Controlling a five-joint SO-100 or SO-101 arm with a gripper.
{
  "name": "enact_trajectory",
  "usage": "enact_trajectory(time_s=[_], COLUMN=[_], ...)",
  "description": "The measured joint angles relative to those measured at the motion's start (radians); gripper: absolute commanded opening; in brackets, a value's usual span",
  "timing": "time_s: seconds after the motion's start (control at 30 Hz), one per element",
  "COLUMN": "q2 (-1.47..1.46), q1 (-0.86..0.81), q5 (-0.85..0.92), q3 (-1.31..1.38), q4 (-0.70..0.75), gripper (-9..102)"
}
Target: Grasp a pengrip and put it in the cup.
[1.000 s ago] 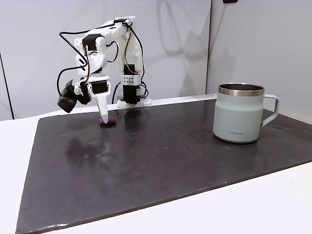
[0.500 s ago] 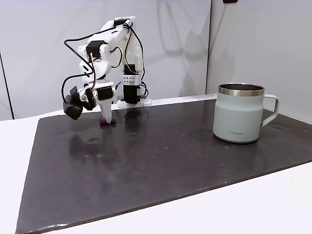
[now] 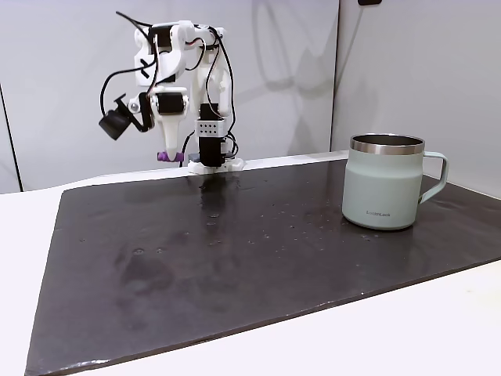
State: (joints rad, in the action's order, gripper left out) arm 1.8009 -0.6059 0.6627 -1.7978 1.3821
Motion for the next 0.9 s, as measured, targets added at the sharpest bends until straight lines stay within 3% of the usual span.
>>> enact_trajectory(time_s=[0.37,0.9], q2=[0.295,0.12], q1=[0.121,0.494], q5=[-0.104,-0.508], q3=[0.184,0.465], q4=[0.114,0.112], gripper=[0,0])
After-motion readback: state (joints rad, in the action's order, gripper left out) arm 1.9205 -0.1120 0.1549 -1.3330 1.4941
